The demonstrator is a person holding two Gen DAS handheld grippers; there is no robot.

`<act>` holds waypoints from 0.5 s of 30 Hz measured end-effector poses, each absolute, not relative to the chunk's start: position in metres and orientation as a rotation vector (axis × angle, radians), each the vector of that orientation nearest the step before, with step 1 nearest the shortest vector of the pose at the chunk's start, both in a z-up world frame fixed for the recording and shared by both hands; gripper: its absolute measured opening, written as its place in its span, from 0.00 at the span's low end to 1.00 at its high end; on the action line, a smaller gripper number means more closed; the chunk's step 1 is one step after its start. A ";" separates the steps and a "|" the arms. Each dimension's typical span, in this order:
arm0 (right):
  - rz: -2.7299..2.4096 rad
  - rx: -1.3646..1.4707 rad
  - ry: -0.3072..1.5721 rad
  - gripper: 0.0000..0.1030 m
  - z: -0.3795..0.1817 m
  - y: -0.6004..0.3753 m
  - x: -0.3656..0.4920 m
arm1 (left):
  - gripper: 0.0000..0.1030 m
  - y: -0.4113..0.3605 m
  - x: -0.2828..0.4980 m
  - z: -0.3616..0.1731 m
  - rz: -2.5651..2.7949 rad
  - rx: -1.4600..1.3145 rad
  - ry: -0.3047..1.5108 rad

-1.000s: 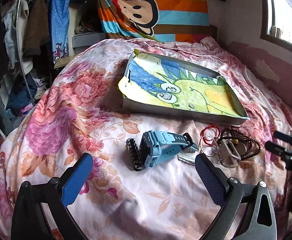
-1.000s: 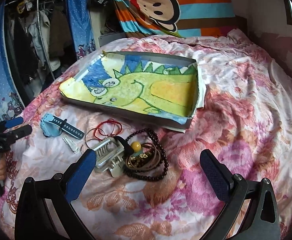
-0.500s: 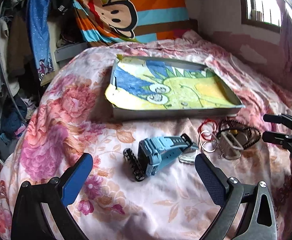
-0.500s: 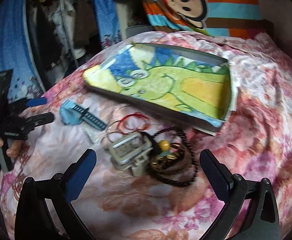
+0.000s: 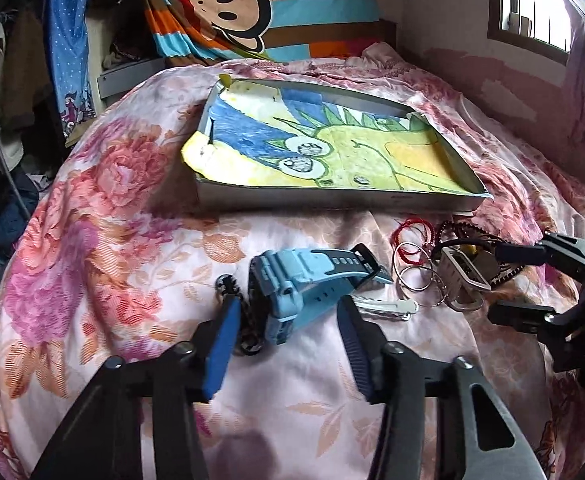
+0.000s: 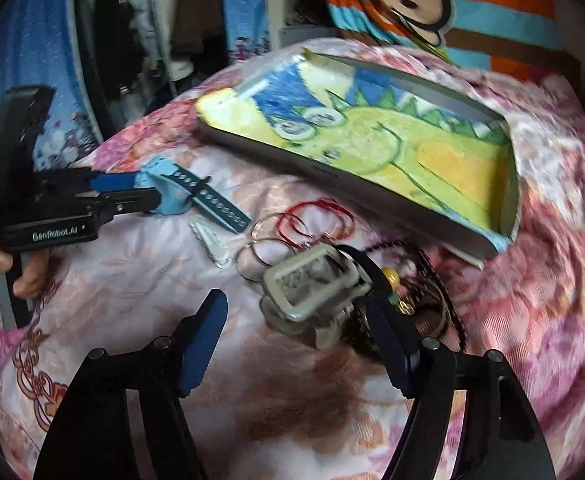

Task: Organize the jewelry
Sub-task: 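Close left tool on the blue watch while right tool closes on the grey buckle clip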

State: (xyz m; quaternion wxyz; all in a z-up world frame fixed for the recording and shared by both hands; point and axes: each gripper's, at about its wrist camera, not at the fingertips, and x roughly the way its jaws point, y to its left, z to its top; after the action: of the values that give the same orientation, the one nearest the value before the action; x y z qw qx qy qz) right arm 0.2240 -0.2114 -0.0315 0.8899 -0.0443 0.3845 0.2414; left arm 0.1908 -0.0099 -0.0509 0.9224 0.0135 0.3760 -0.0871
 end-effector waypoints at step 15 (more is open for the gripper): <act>0.411 -0.051 0.845 0.65 -0.053 -0.201 0.245 | 0.20 -0.010 0.194 -0.054 -0.117 0.001 0.782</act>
State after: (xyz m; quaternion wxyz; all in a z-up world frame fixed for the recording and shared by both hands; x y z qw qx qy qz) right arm 0.2447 -0.2006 -0.0528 0.8913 -0.0246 0.4071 0.1980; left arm 0.1940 -0.0098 -0.0541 0.9228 0.0004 0.3810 -0.0572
